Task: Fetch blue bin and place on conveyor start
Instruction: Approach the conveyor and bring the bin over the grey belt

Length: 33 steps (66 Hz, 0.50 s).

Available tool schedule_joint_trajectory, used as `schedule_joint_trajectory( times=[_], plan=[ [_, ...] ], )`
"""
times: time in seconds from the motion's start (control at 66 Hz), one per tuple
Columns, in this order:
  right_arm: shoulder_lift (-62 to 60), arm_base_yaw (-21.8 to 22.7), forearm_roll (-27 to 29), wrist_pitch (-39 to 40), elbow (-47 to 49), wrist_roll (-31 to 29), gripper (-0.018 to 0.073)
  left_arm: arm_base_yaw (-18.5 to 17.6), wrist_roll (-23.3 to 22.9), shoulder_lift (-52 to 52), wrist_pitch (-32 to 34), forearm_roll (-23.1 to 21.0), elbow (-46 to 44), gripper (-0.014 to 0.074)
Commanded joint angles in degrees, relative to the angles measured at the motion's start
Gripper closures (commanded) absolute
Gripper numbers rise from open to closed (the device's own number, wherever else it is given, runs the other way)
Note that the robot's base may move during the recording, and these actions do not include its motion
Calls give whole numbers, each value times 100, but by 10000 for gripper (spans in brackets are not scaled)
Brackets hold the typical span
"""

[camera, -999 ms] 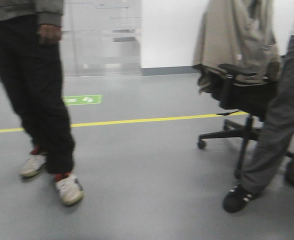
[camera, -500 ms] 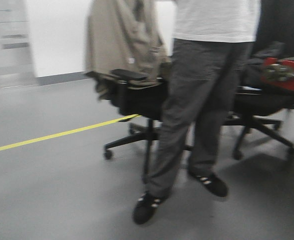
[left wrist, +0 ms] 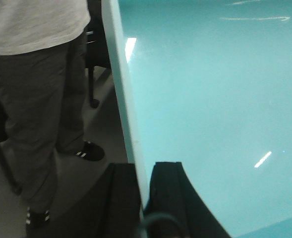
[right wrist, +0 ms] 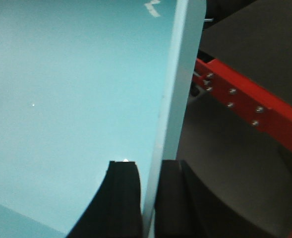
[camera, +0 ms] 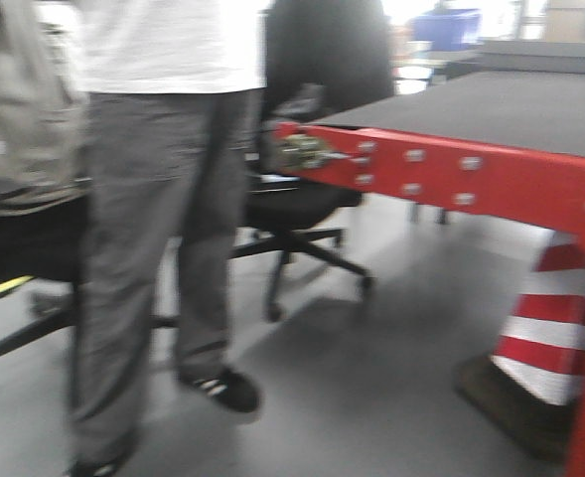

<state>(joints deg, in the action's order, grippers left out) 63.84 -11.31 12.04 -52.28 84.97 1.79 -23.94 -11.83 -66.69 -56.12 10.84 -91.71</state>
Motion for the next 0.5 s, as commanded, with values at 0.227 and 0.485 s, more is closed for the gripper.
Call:
schedule_joint_trajectory(
  times=[0.227, 0.485],
  plan=[
    [-103, 83, -576, 136, 30, -121, 711, 70, 109, 75, 25, 1159, -21, 707],
    [-103, 83, -576, 136, 30, -121, 711, 70, 109, 75, 25, 1200, -21, 707]
  ],
)
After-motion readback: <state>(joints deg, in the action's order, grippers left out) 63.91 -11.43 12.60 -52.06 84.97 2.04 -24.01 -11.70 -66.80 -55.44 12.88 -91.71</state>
